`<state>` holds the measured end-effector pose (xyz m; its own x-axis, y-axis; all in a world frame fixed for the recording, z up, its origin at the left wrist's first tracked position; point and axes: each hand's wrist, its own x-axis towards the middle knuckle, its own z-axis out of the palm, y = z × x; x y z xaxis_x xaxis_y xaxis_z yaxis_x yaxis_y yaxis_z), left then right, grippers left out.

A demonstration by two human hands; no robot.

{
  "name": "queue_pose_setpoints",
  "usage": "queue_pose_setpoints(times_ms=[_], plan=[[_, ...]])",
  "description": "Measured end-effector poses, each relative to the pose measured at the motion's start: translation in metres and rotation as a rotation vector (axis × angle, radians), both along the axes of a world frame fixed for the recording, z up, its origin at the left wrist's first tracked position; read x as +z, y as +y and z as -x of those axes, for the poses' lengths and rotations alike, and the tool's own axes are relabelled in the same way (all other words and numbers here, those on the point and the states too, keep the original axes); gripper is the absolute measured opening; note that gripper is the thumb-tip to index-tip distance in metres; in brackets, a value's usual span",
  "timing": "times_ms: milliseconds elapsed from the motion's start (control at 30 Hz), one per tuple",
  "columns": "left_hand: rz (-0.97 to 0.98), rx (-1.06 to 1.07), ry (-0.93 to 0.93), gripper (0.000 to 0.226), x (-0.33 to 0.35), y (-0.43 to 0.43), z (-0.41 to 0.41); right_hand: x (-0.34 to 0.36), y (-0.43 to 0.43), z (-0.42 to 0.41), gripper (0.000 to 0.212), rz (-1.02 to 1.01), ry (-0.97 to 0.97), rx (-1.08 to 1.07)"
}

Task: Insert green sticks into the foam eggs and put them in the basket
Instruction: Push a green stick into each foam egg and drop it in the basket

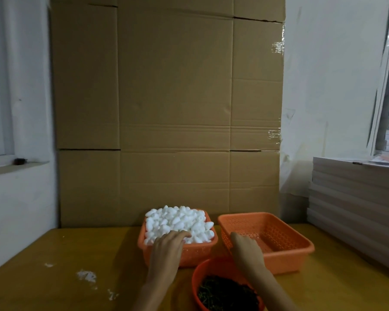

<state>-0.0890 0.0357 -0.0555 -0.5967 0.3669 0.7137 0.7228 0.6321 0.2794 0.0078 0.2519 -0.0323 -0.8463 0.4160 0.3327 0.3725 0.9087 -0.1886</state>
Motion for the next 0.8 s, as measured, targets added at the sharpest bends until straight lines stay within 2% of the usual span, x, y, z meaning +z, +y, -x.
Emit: queue_pose_setpoints(times_ms=[300,467,533,700,800], plan=[[-0.04,0.044,0.015,0.032,-0.01,0.008,-0.006,0.014,-0.009,0.03,0.027,0.092,-0.004,0.188],[-0.055,0.039,-0.006,0.028,-0.014,0.014,-0.012,0.024,-0.009,0.037,0.068,0.128,-0.14,0.306],[-0.064,0.045,-0.027,0.023,-0.012,0.015,-0.015,0.026,-0.009,0.036,0.075,0.103,-0.173,0.348],[-0.044,0.055,-0.013,0.024,-0.013,0.016,-0.015,0.025,-0.002,0.03,0.077,0.089,-0.12,0.426],[-0.059,0.069,0.03,0.029,-0.016,0.017,-0.014,0.017,0.0,0.026,0.066,0.005,-0.059,0.377]])
